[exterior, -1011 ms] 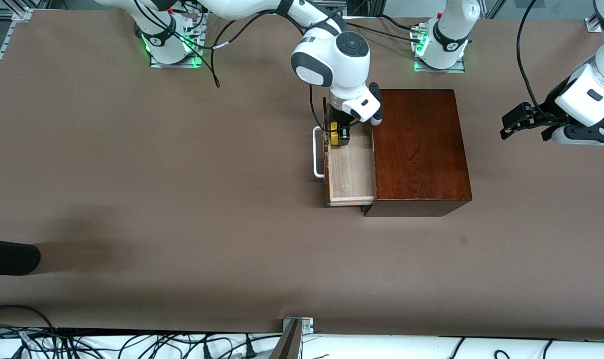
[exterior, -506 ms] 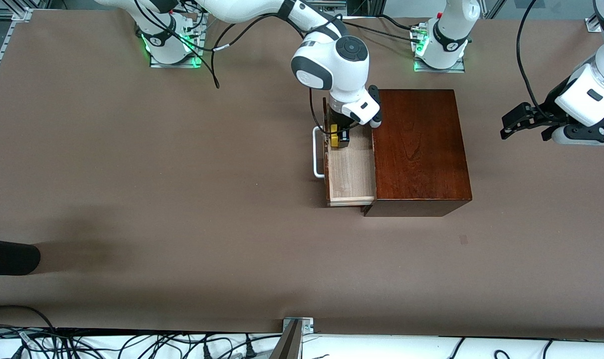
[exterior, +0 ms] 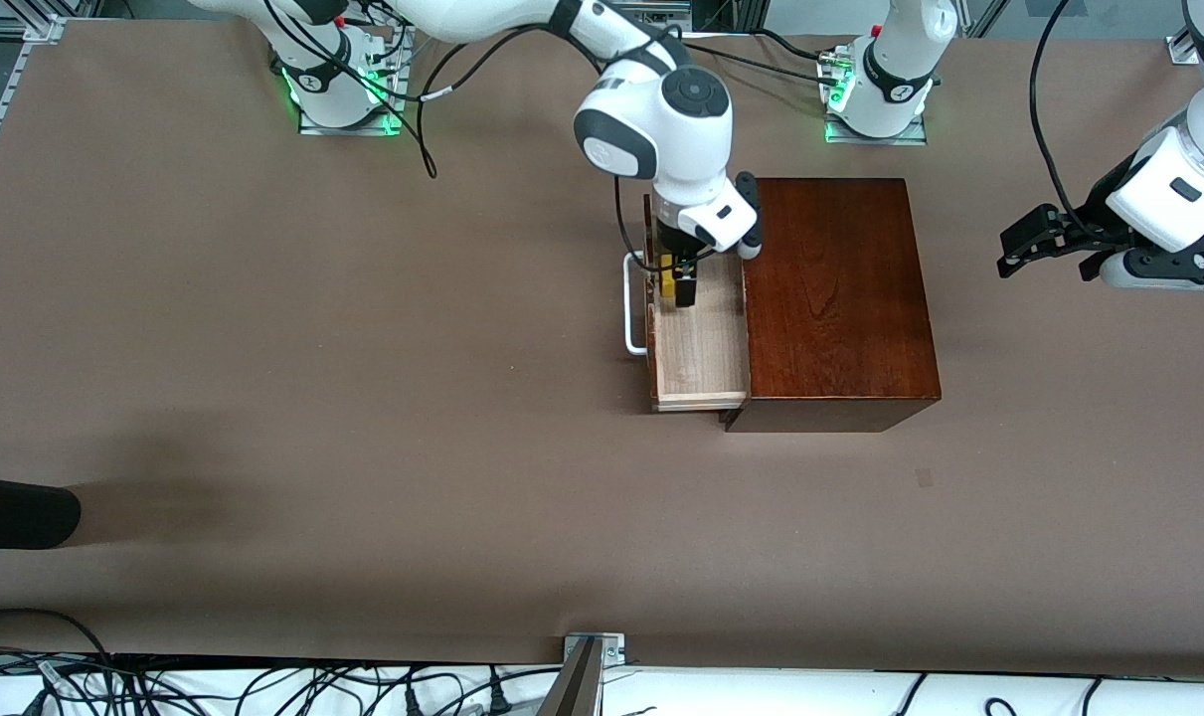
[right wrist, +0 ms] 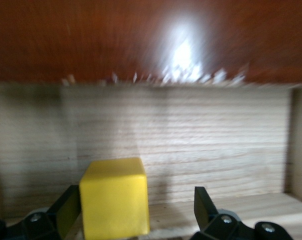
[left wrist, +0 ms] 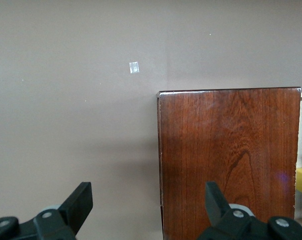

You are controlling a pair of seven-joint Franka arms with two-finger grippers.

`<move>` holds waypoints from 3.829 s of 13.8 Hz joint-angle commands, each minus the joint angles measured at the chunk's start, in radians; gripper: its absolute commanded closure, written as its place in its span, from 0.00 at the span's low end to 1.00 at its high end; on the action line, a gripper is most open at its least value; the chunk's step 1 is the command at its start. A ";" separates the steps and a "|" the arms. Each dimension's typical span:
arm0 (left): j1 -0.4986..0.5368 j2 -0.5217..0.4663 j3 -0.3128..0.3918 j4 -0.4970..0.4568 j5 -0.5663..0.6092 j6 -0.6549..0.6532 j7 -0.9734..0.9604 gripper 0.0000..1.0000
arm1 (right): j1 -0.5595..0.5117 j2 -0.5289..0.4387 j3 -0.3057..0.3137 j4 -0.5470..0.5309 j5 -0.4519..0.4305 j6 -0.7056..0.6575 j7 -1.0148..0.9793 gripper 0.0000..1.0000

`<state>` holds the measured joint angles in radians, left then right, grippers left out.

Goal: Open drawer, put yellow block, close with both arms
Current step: 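Open the right gripper and withdraw it while the left gripper approaches, then push the drawer front shut with the left gripper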

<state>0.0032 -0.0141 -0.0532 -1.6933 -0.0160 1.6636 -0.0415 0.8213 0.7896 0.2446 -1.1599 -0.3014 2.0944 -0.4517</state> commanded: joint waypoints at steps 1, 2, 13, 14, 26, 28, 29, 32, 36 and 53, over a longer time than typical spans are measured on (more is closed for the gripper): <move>0.006 0.008 -0.010 0.032 0.018 -0.027 0.000 0.00 | -0.014 -0.108 0.001 -0.001 0.038 -0.022 0.001 0.00; 0.006 0.009 -0.010 0.032 0.013 -0.028 -0.003 0.00 | -0.040 -0.140 0.001 -0.003 0.042 -0.033 -0.001 0.00; -0.127 0.032 -0.129 0.083 -0.053 -0.326 0.224 0.00 | -0.470 -0.472 -0.095 -0.078 0.277 -0.263 0.048 0.00; -0.130 0.057 -0.181 0.087 -0.106 -0.324 0.212 0.00 | -0.475 -0.504 -0.147 -0.099 0.335 -0.270 0.057 0.00; -0.386 0.580 -0.366 0.423 -0.086 -0.026 0.550 0.00 | -0.648 -0.862 -0.297 -0.598 0.351 -0.301 0.267 0.00; -0.423 0.630 -0.366 0.422 -0.014 0.083 0.670 0.00 | -0.648 -0.862 -0.295 -0.598 0.328 -0.310 0.326 0.00; -0.442 0.658 -0.366 0.422 0.020 0.129 0.713 0.00 | -0.648 -0.862 -0.295 -0.598 0.328 -0.312 0.329 0.00; -0.489 0.732 -0.366 0.411 0.151 0.194 0.736 0.00 | -0.648 -0.865 -0.297 -0.589 0.328 -0.333 0.341 0.00; -0.508 0.750 -0.363 0.348 0.224 0.193 0.736 0.00 | -0.640 -0.856 -0.288 -0.546 0.321 -0.336 0.341 0.00; -0.397 0.703 -0.327 0.327 0.304 -0.166 0.787 0.00 | -0.643 -0.846 -0.295 -0.543 0.297 -0.438 0.373 0.00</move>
<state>-0.4057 0.7390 -0.3967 -1.3377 0.2217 1.5302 0.7176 0.1832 -0.0555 -0.0558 -1.7187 0.0102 1.6688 -0.0946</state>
